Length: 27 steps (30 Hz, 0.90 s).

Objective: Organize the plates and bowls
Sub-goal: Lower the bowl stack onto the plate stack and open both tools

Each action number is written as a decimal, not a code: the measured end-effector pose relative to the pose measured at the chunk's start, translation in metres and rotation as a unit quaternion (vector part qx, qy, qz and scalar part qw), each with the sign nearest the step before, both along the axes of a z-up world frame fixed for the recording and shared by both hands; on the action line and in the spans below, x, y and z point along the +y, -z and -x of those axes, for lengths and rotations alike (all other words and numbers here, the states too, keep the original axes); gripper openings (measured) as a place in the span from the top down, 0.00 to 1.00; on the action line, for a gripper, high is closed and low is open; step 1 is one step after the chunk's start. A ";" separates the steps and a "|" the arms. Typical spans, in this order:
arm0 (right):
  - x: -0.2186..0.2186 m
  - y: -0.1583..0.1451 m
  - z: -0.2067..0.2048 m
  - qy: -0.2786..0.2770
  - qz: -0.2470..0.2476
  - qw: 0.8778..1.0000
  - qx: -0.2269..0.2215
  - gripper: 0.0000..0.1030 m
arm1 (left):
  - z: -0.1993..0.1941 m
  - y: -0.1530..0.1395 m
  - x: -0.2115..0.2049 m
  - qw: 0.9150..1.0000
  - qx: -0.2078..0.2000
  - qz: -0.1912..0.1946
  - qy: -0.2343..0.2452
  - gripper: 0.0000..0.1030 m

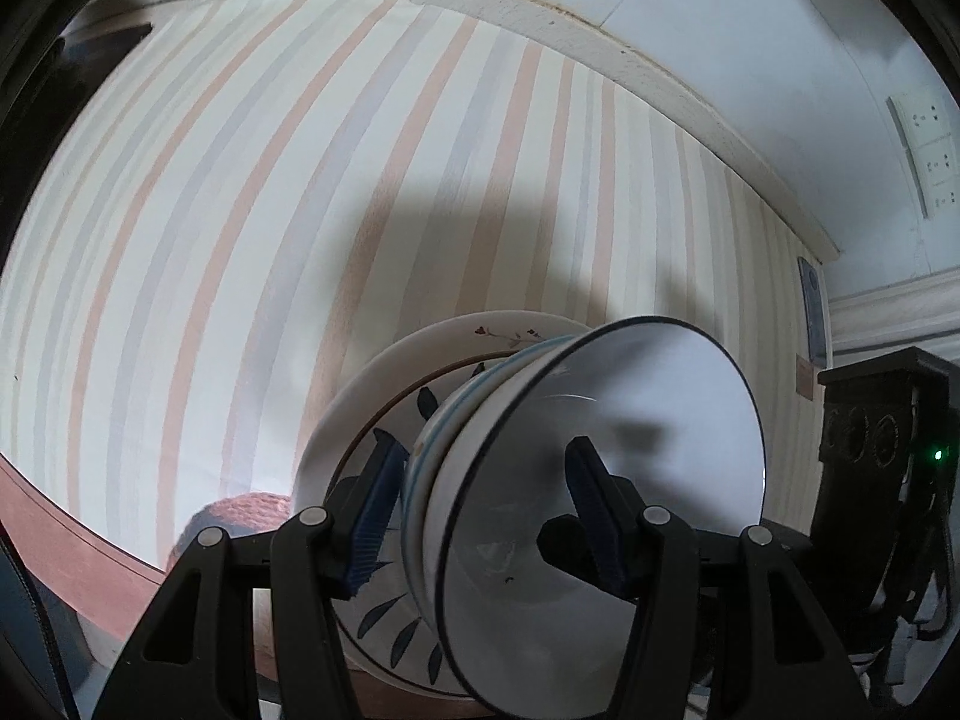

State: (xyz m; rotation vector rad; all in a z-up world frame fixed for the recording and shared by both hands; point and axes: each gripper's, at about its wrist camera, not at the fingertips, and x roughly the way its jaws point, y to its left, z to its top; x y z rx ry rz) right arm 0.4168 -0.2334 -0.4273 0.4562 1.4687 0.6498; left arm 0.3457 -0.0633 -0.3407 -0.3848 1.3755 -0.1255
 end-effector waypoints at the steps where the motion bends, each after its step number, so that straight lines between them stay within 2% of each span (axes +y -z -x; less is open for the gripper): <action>1: 0.000 -0.002 0.001 0.001 0.003 1.000 -0.002 0.34 | 0.000 -0.002 0.000 1.000 -0.002 -0.004 0.002 0.48; 6: -0.011 -0.017 0.004 0.006 0.022 0.999 -0.022 0.33 | 0.005 -0.014 0.002 1.000 -0.016 -0.024 0.003 0.48; 11: -0.023 -0.042 0.012 0.015 0.053 0.997 -0.051 0.33 | 0.016 -0.037 0.001 0.997 -0.042 -0.060 0.009 0.48; 16: -0.034 -0.075 0.025 0.028 0.089 0.992 -0.086 0.19 | 0.033 -0.064 0.000 0.993 -0.074 -0.087 0.013 0.47; 18: -0.036 -0.088 0.031 0.033 0.101 0.989 -0.099 0.08 | 0.039 -0.071 0.001 0.993 -0.080 -0.085 0.015 0.42; 22: -0.037 -0.114 0.049 0.047 0.143 0.981 -0.125 0.05 | 0.051 -0.087 0.004 0.990 -0.105 -0.095 0.012 0.16; 27: -0.040 -0.143 0.081 0.079 0.177 0.968 -0.157 0.05 | 0.069 -0.107 0.013 0.984 -0.140 -0.113 0.014 0.07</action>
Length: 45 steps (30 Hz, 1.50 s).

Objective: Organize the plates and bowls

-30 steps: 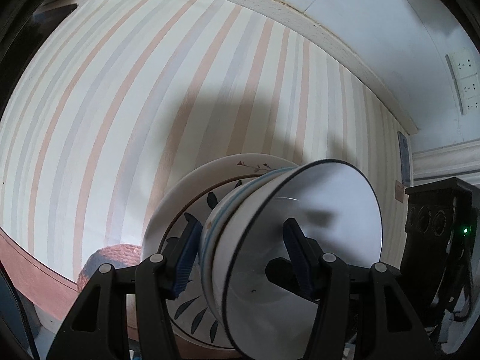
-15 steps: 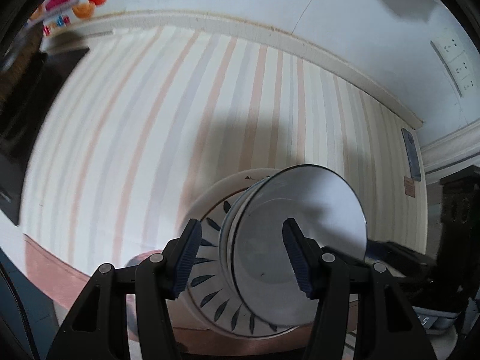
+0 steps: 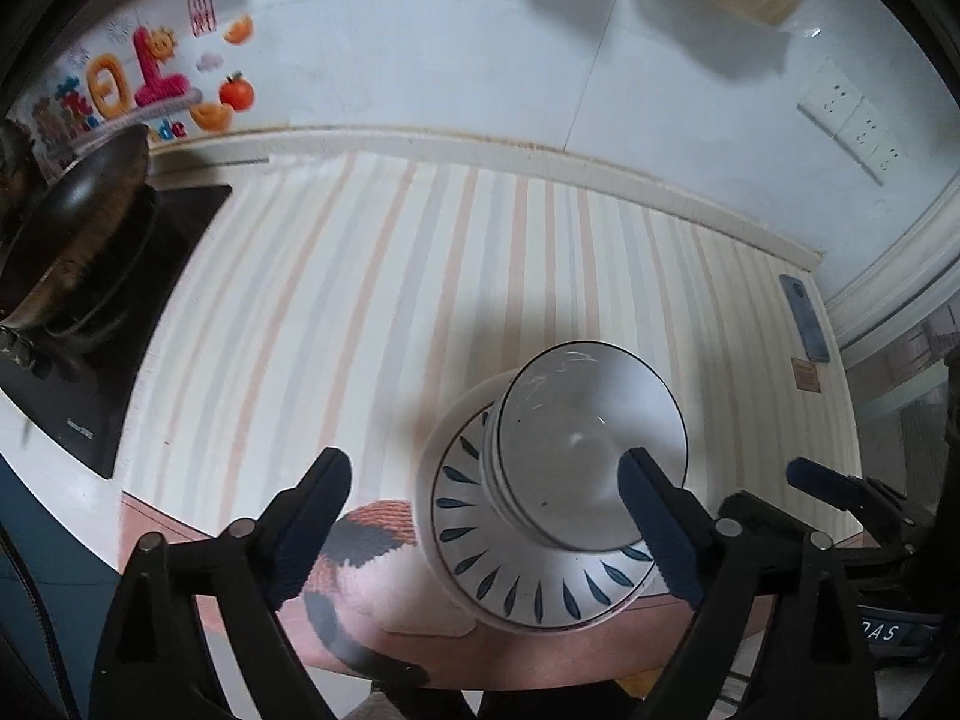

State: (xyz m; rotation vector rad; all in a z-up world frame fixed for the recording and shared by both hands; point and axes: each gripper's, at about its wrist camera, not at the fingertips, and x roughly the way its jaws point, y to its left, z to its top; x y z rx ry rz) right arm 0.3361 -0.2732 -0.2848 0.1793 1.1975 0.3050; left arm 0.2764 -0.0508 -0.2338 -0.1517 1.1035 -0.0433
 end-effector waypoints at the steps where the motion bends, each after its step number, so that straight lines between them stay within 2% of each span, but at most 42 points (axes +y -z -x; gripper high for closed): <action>1: -0.001 -0.005 0.008 0.006 0.001 1.000 -0.005 0.05 | 0.005 -0.004 0.003 1.000 -0.007 -0.003 0.003 0.05; 9: 0.010 -0.051 0.074 0.060 0.008 0.997 -0.056 0.05 | 0.049 -0.035 0.015 0.998 -0.040 -0.013 0.040 0.05; 13: 0.019 -0.081 0.116 0.076 0.009 0.993 -0.085 0.04 | 0.084 -0.058 0.019 0.996 -0.071 -0.019 0.051 0.05; 18: 0.028 -0.124 0.173 0.086 0.019 0.989 -0.120 0.04 | 0.130 -0.094 0.023 0.992 -0.110 -0.024 0.050 0.05; 21: 0.032 -0.148 0.205 0.090 0.028 0.985 -0.145 0.03 | 0.160 -0.114 0.026 0.990 -0.132 -0.033 0.043 0.00; 29: 0.037 -0.203 0.292 0.088 0.055 0.974 -0.202 0.02 | 0.232 -0.148 0.026 0.984 -0.170 -0.042 0.024 0.00; 37: 0.034 -0.223 0.343 0.078 0.058 0.971 -0.220 0.02 | 0.286 -0.164 0.019 0.979 -0.194 -0.070 0.007 0.00; 45: 0.036 -0.224 0.360 0.069 0.056 0.970 -0.225 0.02 | 0.306 -0.165 0.023 0.977 -0.201 -0.072 -0.005 0.00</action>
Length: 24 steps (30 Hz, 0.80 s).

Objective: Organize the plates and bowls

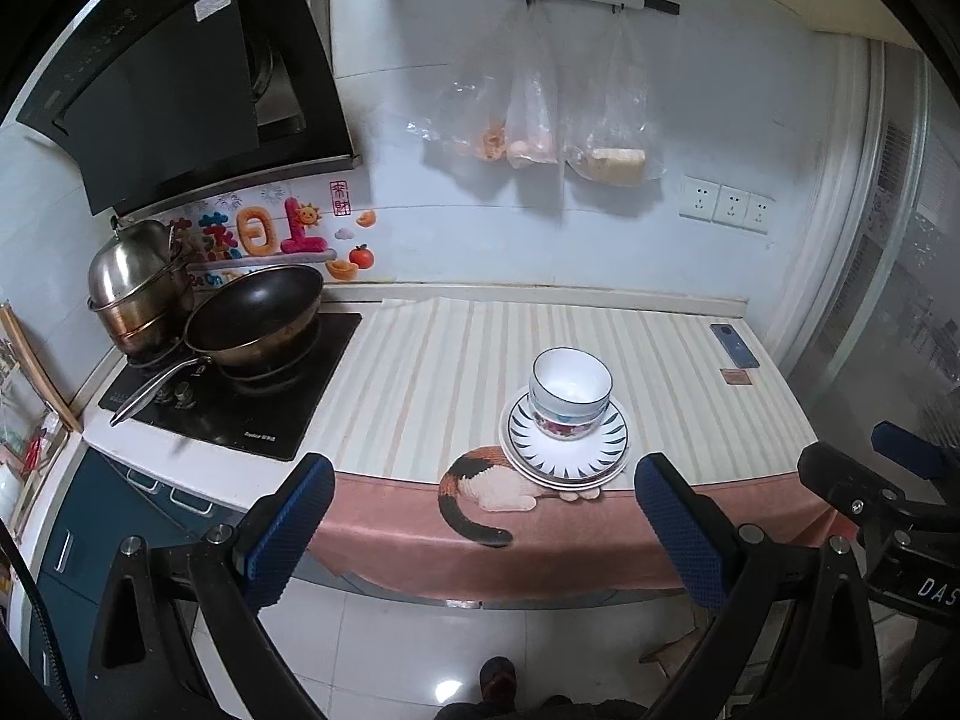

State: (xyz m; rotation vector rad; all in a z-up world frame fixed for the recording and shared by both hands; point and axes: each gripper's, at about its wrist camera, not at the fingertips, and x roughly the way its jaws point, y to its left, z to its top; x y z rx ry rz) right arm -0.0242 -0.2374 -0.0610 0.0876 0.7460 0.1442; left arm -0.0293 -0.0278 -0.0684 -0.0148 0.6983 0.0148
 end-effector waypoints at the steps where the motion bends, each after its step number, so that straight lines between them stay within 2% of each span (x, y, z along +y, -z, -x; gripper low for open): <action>1: 0.000 0.000 0.001 0.000 0.001 1.000 -0.001 0.02 | 0.001 0.000 0.001 1.000 0.000 0.001 -0.002 0.00; 24: 0.003 -0.007 0.005 -0.001 0.013 1.000 -0.012 0.02 | 0.017 -0.003 0.002 1.000 -0.003 0.008 -0.010 0.00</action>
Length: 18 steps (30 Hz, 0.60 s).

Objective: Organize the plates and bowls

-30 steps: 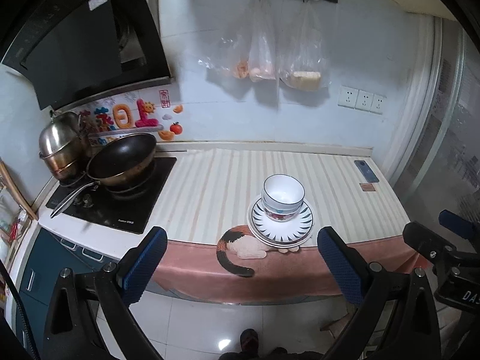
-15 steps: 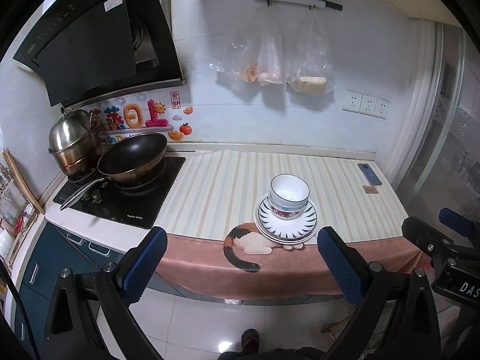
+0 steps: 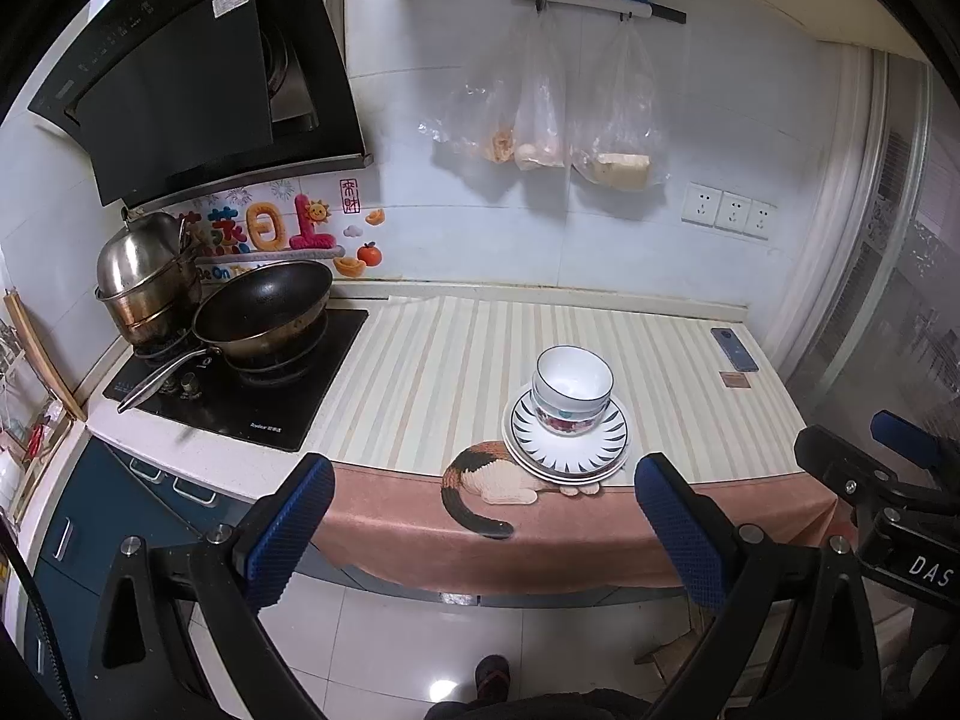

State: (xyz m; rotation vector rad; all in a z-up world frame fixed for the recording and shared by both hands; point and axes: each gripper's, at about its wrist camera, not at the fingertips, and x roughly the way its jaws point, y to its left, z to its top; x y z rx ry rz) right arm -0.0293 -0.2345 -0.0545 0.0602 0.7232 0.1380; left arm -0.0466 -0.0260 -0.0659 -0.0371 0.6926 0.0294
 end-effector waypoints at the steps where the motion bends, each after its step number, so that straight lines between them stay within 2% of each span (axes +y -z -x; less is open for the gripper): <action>1: 0.000 0.000 0.000 0.001 -0.001 1.000 0.000 0.02 | 0.000 0.000 0.000 1.000 0.000 0.000 0.000 0.00; 18: -0.007 0.006 -0.008 -0.002 0.001 1.000 0.005 0.01 | 0.003 -0.001 0.003 1.000 -0.001 0.002 -0.001 0.00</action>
